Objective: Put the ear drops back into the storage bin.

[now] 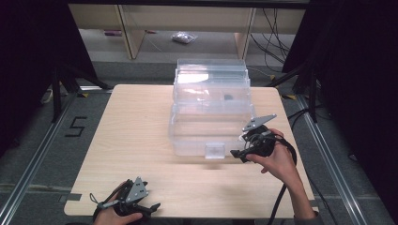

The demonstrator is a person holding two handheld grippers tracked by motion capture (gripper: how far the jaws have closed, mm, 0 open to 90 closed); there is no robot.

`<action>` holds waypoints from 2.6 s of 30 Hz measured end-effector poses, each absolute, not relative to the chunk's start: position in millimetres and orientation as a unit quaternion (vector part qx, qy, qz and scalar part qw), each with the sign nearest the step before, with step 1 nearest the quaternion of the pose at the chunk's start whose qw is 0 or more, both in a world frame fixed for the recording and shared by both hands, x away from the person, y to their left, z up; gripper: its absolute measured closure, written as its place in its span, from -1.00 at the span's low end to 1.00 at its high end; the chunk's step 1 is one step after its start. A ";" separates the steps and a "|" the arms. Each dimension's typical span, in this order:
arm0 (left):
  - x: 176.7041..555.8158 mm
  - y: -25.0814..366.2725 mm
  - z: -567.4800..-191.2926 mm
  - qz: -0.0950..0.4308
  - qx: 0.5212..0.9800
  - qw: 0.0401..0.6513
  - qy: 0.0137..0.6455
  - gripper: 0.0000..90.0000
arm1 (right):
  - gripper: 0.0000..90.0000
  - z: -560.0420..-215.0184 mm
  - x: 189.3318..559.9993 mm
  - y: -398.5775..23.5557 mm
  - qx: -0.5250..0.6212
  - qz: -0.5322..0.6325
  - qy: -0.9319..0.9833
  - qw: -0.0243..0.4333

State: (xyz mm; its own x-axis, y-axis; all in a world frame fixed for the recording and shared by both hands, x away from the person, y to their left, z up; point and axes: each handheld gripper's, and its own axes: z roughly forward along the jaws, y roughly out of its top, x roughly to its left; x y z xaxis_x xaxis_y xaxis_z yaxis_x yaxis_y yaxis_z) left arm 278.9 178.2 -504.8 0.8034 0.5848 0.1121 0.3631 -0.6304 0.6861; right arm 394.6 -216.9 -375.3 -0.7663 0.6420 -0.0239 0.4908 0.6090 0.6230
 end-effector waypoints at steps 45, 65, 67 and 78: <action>278.1 178.5 -505.2 0.168 0.887 0.337 0.268 -0.65 | -0.50 -434.8 360.3 -218.6 0.315 0.372 0.864 0.128; 277.8 178.3 -505.3 0.167 0.886 0.336 0.274 -0.65 | -0.52 -461.3 340.8 -231.5 0.330 0.382 0.855 0.119; 278.0 178.5 -505.2 0.167 0.886 0.335 0.274 -0.65 | -0.53 -462.9 337.7 -232.2 0.339 0.382 0.852 0.113; 278.5 178.4 -504.9 0.172 0.888 0.332 0.268 -0.65 | -0.60 -466.7 326.9 -235.9 0.333 0.391 0.850 0.119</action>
State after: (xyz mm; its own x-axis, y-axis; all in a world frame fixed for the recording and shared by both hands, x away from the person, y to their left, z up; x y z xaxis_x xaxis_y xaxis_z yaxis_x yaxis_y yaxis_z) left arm 278.5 178.4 -504.9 0.7977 0.5893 0.1279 0.3614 -0.6369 0.6810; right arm 326.9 -235.9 -466.7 -0.7499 0.6590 0.0582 0.4731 0.4726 0.7435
